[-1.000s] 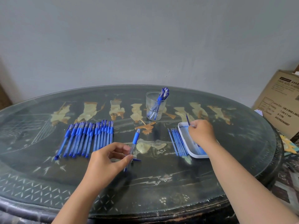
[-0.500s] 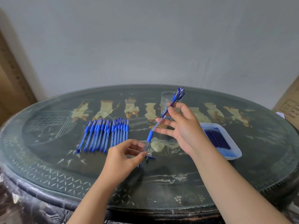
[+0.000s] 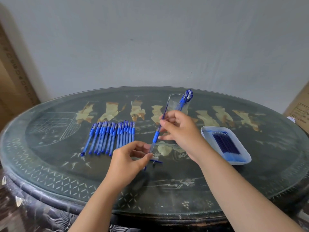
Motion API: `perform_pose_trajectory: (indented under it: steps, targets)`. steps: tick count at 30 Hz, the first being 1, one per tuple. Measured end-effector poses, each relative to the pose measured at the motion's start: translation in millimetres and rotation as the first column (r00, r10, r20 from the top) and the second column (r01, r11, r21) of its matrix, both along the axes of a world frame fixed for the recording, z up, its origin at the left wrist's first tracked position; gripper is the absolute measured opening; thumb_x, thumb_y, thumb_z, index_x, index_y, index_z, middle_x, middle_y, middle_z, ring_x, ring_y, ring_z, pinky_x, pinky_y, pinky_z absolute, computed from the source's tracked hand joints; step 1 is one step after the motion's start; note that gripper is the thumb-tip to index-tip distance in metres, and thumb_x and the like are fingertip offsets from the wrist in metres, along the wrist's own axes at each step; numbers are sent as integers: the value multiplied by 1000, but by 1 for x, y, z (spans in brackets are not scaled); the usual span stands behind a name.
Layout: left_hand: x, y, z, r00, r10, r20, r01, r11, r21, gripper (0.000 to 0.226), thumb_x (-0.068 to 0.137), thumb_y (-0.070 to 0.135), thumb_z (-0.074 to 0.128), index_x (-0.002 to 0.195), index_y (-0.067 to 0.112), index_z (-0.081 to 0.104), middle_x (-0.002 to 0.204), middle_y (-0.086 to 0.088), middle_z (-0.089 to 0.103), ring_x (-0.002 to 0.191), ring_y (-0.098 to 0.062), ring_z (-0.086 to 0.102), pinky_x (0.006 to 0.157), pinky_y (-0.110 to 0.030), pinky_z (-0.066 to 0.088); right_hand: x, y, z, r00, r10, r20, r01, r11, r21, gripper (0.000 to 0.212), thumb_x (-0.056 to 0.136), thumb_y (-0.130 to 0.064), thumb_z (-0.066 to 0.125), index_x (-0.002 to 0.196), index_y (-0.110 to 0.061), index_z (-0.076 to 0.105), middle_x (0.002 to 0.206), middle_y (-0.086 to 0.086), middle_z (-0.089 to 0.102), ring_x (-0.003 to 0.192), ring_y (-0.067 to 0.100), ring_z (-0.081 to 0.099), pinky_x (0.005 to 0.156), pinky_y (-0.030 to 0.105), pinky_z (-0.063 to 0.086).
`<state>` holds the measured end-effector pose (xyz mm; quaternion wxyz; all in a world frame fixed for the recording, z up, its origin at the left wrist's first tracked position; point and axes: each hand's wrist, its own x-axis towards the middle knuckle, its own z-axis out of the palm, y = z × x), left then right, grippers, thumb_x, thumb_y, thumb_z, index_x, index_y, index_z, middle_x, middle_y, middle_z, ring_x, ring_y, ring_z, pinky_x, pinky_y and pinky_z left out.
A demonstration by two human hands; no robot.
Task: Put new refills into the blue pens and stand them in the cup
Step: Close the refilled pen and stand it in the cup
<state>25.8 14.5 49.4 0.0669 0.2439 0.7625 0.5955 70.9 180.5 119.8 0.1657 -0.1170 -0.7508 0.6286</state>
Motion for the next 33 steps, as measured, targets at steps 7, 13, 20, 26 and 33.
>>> perform_pose_trajectory:
  steps: [7,13,20,26,33]
  targets:
    - [-2,-3,-1,1000,19,11,-19,1000,16,17,78,10,80,90,19,72,84,7,73,72,-7,68,63,-15,53,-1,-9,-12,994,75,75,-79,996,47,7,97,-17,59,96,-14,66,93,5,69,87,18,72,79,42,61]
    - [-4,-6,-3,999,30,21,-30,999,20,18,78,9,80,89,21,72,85,8,73,73,-8,69,63,-14,52,2,-9,-18,994,65,89,-68,997,33,9,96,-14,60,103,-17,66,93,4,71,83,16,73,77,37,61]
    - [-6,-9,-2,999,44,30,-45,999,27,18,78,9,80,88,22,71,83,9,73,73,-7,69,64,-16,53,19,-5,-59,967,-43,251,-137,742,656,13,85,-28,73,97,-27,69,92,-14,54,76,0,53,66,13,39]
    - [-4,-11,0,999,42,33,-43,999,31,19,78,8,79,89,21,71,85,12,73,74,-6,68,64,-14,52,18,-13,-69,960,-20,279,-208,616,760,15,91,-31,67,104,-25,68,96,-11,42,96,11,50,79,23,42]
    - [-5,-13,0,1000,-11,17,11,1000,3,19,79,9,78,89,23,72,85,9,73,73,-5,67,67,-16,53,15,-4,-44,985,-89,148,3,867,498,4,88,-21,70,86,-24,70,87,-11,66,78,3,62,70,10,46]
